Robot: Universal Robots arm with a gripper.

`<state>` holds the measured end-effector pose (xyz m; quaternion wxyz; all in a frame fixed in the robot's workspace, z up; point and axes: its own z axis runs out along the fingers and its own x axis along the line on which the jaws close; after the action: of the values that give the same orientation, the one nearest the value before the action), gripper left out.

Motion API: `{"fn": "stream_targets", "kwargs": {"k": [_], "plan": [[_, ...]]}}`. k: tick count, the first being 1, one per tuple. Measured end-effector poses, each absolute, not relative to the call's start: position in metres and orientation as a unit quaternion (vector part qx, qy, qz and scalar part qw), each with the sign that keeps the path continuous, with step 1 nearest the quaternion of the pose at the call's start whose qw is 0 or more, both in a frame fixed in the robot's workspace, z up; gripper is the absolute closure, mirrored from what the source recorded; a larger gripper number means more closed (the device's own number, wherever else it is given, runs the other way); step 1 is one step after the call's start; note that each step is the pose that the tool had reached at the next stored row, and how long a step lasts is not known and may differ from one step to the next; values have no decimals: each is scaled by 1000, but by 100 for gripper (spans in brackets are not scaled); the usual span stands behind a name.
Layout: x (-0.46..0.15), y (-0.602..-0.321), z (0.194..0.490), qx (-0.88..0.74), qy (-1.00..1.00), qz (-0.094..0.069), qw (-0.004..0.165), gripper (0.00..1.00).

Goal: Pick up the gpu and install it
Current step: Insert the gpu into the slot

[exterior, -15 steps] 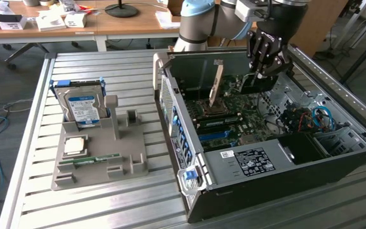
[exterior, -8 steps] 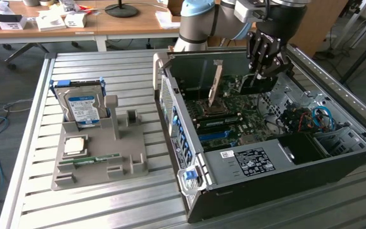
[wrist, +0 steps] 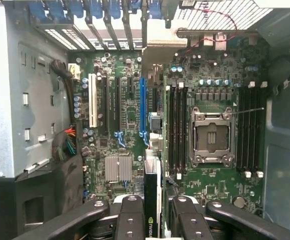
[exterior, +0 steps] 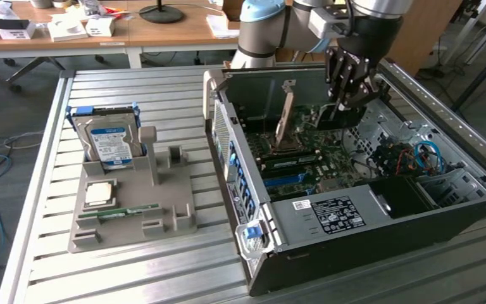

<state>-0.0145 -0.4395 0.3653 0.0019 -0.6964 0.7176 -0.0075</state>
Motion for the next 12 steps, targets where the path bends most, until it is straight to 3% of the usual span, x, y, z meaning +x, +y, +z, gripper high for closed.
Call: {"fn": "stream_targets", "kwargs": {"k": [12], "plan": [[-15,-440,350,-696,718,-7,1,74]]}}
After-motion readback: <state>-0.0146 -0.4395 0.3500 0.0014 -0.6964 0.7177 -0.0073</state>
